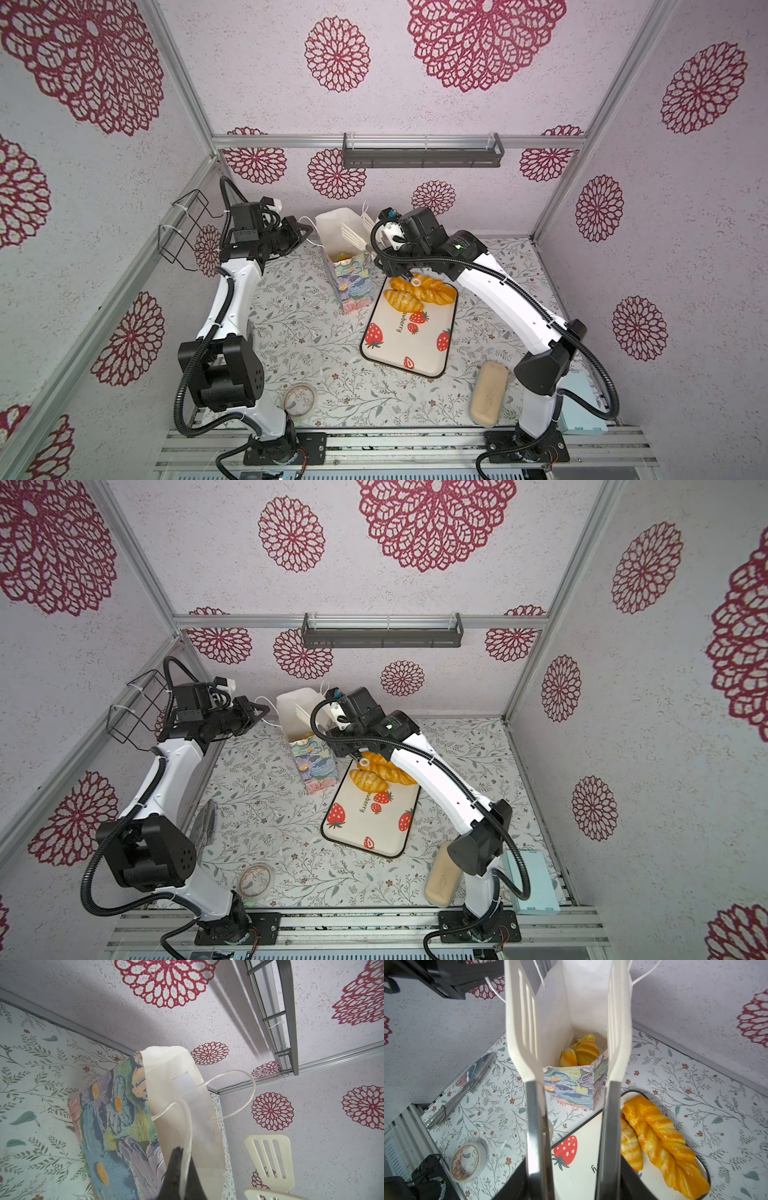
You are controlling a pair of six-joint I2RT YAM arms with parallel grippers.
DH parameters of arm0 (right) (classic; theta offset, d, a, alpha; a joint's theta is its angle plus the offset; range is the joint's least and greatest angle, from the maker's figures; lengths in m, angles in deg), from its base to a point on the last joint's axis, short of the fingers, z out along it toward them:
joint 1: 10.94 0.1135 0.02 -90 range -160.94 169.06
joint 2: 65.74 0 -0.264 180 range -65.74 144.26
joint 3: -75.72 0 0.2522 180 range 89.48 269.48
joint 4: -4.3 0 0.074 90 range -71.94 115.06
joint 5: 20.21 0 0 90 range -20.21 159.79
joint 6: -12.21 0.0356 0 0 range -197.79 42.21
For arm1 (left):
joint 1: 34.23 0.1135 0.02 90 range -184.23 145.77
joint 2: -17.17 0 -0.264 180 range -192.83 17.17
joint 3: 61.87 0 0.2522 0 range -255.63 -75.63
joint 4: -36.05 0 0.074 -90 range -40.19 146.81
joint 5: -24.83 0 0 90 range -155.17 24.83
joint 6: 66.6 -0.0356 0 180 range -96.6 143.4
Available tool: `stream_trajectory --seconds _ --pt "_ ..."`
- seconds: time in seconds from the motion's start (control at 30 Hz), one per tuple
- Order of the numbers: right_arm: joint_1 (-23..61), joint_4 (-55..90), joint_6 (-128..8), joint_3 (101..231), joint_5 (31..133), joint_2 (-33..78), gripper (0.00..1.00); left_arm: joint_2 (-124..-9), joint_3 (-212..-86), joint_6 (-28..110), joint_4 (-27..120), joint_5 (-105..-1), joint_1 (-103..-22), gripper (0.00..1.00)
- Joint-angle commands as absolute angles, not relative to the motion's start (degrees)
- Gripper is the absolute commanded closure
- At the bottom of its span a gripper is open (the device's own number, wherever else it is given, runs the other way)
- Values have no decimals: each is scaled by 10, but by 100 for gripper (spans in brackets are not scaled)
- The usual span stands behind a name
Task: Pack bread into a paper bag
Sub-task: Place the bread in the paper bag.
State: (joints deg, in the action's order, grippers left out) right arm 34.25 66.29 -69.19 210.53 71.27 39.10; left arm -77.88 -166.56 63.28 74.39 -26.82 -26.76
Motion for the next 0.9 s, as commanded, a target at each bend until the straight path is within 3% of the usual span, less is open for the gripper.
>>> stream_trajectory --seconds 0.0,0.4,0.87 --pt "341 629 -687 2071 679 320 47 -761 -1661 638 716 -250 -264 100" --pt "336 621 -644 1838 654 181 47 -763 -1656 638 700 -227 -263 100" --pt "336 654 -602 1664 665 111 48 -764 -1656 638 704 -229 -262 100"
